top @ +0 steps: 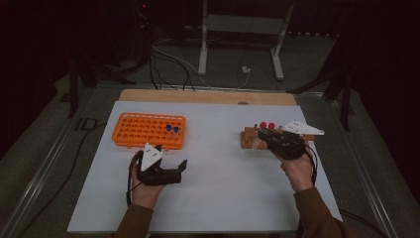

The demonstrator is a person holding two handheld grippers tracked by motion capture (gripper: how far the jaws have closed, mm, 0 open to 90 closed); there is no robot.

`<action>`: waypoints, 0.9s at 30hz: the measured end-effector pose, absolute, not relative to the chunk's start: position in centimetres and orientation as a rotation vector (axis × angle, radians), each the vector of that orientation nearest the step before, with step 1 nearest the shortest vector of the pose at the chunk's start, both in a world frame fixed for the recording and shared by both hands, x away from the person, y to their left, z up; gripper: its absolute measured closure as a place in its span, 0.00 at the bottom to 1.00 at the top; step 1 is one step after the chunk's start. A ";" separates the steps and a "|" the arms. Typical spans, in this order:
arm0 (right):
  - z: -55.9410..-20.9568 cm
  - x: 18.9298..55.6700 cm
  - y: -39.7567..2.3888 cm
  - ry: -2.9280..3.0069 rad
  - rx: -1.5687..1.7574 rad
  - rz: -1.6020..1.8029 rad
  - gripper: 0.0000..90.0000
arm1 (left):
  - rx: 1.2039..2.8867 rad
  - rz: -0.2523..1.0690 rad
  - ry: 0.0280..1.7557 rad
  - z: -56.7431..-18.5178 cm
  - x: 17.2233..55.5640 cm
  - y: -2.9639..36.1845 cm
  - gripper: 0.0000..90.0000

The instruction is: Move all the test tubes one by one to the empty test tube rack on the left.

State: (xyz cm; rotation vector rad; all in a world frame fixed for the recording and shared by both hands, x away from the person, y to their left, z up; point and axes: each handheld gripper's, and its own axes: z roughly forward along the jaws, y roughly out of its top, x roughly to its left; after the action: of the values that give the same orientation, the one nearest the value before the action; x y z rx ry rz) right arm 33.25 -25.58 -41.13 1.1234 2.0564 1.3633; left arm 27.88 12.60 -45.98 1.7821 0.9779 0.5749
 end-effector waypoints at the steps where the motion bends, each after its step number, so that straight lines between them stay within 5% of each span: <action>1: -41.2 33.2 -25.2 2.068 1.118 1.370 0.84 | 1.792 0.567 0.963 -45.9 28.0 12.0 0.01; 10: -41.6 32.5 -21.1 2.173 1.032 1.405 0.84 | 1.849 0.497 0.826 -45.0 28.7 6.3 0.10; 27: -41.6 31.4 -17.3 2.268 0.958 1.487 0.84 | 1.875 0.466 0.754 -45.0 29.4 2.4 0.69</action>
State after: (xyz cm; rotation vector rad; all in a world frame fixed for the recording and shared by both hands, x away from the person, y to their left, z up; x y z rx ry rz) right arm 31.42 -17.27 -41.60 0.9582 2.2685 1.4866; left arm 29.36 2.43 -45.05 1.8753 0.7544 0.4657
